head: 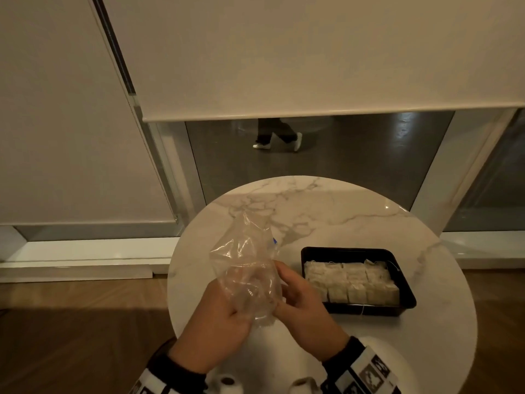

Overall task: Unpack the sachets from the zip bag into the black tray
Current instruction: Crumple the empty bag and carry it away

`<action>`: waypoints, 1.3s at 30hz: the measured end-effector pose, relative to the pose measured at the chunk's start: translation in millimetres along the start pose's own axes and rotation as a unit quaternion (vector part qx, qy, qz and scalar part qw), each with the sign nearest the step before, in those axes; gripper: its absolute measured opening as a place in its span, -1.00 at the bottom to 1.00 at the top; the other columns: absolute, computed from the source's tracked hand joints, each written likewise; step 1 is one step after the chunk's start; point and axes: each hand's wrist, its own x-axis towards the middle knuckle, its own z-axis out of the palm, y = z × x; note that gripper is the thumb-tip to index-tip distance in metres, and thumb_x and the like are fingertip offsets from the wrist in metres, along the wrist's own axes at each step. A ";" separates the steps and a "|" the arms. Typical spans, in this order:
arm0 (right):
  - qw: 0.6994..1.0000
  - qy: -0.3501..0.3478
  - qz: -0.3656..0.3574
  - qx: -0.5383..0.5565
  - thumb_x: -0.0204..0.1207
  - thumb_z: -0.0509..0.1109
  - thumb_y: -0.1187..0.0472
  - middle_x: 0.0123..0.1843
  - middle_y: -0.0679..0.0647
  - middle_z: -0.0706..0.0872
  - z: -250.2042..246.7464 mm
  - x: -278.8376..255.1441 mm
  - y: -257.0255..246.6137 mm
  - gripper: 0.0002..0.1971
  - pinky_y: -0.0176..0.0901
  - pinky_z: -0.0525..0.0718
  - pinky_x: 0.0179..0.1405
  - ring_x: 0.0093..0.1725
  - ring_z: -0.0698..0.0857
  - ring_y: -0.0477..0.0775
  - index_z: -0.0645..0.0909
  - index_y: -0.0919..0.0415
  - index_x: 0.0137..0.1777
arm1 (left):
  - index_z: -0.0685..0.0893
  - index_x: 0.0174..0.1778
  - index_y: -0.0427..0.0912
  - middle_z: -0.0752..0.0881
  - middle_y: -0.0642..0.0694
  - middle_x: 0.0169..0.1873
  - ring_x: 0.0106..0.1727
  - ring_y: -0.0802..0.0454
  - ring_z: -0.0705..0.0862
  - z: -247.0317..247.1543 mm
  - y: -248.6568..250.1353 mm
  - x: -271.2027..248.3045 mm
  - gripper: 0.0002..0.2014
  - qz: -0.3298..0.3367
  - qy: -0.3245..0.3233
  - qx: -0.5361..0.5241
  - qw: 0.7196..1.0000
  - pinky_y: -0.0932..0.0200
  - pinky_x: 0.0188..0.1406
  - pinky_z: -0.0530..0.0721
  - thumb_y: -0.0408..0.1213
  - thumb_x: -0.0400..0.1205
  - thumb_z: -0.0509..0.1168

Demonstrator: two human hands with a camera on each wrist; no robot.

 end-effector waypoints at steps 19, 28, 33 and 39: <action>0.972 -0.085 0.163 0.145 0.26 0.22 0.60 0.10 0.29 0.76 111.4 122.1 76.6 -0.51 0.06 0.66 -0.07 0.01 0.71 0.22 0.62 0.22 0.15 | 0.37 0.58 0.24 0.67 0.17 0.39 0.37 0.17 0.69 -88.7 -106.8 -19.3 -0.07 -0.175 0.201 -0.246 0.932 0.31 0.16 0.71 -0.10 0.28 0.63; 0.912 -0.309 0.264 -0.053 0.48 0.44 0.01 0.24 -0.10 0.75 191.3 188.1 146.4 -0.61 0.08 0.70 0.33 0.24 0.73 -0.11 0.55 -0.16 0.31 | 0.76 0.10 -0.15 0.87 -0.16 -0.13 -0.06 -0.14 0.84 -125.8 -221.0 -55.2 -0.67 -0.345 0.419 -0.203 0.815 0.02 -0.14 0.80 -0.64 0.54 0.40; 0.891 -0.311 0.314 -0.105 0.61 0.35 0.11 0.17 -0.15 0.76 221.8 203.2 183.4 -0.72 0.04 0.71 0.29 0.17 0.74 -0.15 0.54 -0.18 0.28 | 0.79 0.05 -0.24 0.86 -0.23 -0.18 -0.09 -0.19 0.84 -134.0 -265.4 -58.6 -0.74 -0.395 0.438 -0.213 0.779 -0.06 -0.10 0.75 -0.63 0.54 0.42; 0.852 -0.357 0.335 -0.186 0.65 0.32 0.02 0.07 -0.10 0.77 262.7 227.5 220.5 -0.80 0.01 0.75 0.19 0.05 0.75 -0.12 0.56 -0.06 0.24 | 0.81 0.03 -0.30 0.85 -0.27 -0.16 -0.09 -0.18 0.83 -151.4 -321.5 -74.5 -0.83 -0.448 0.456 -0.235 0.732 -0.09 -0.05 0.78 -0.56 0.58 0.41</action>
